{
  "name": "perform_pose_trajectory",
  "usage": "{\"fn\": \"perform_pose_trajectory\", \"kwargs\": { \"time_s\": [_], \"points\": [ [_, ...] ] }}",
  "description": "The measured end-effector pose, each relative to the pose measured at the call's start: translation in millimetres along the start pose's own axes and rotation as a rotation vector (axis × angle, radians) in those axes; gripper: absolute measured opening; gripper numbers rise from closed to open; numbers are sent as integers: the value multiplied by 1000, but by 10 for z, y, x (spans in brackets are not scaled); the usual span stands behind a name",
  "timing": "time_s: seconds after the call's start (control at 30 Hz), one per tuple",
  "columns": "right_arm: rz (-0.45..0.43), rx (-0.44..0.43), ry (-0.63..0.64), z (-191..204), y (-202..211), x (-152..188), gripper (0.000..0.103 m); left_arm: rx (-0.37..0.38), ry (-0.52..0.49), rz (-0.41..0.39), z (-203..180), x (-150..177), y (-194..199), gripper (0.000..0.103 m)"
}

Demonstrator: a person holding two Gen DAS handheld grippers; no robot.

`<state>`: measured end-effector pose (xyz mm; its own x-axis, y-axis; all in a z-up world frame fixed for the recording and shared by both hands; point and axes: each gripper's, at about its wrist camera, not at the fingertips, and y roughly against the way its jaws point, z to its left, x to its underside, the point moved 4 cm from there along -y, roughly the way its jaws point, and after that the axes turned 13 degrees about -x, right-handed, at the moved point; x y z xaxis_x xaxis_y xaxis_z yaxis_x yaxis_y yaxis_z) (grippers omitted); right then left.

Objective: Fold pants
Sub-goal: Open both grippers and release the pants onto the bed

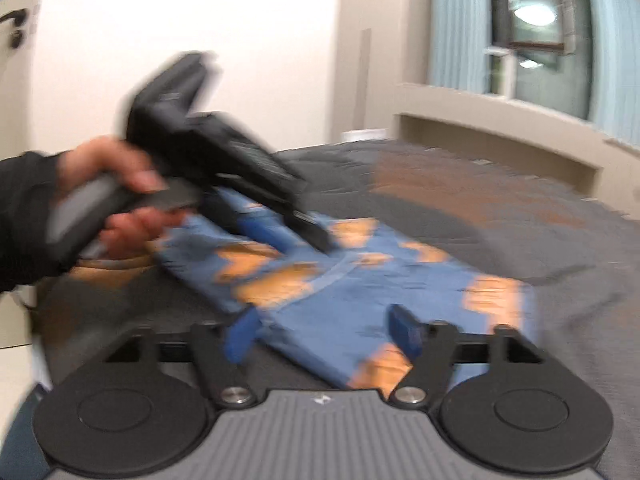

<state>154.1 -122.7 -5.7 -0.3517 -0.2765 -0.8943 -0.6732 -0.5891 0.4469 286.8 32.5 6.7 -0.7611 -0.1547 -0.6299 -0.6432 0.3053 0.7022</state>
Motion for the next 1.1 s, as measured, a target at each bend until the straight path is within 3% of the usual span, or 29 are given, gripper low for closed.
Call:
{"fn": "perform_pose_trajectory", "kwargs": {
  "time_s": [0.07, 0.13, 0.27, 0.33, 0.43, 0.57, 0.67, 0.8, 0.87, 0.97, 1.1],
  "points": [
    [-14, 141, 25, -254, 93, -32, 102, -101, -56, -92, -111, 26, 79, 95],
    [-1, 271, 66, -524, 40, -101, 103, -194, -131, -147, -260, 77, 54, 95],
    [52, 330, 79, -1060, -379, -201, 103, -392, -297, -183, -435, 202, -155, 95],
    [90, 343, 66, -1259, -573, -202, 103, -429, -341, -187, -433, 258, -224, 97],
    [173, 444, 58, -1528, -748, -120, 103, -394, -273, -181, -311, 249, -240, 102],
    [122, 443, -16, -1619, -601, -133, 102, -376, -206, -184, -196, 228, -139, 101],
    [94, 404, 11, -1405, -364, -80, 103, -418, -216, -207, -75, 289, -66, 103],
    [169, 398, 116, -1100, -465, 39, 102, -403, -119, -189, 105, 290, 81, 102],
    [126, 404, 163, -947, -453, -48, 103, -390, -81, -231, 204, 338, 303, 102],
    [44, 263, 132, -700, -511, -261, 103, -403, -4, -283, 461, 485, 637, 102],
    [70, 160, 199, -347, -927, -424, 103, -486, 105, -319, 928, 670, 1013, 102]
  ]
}}
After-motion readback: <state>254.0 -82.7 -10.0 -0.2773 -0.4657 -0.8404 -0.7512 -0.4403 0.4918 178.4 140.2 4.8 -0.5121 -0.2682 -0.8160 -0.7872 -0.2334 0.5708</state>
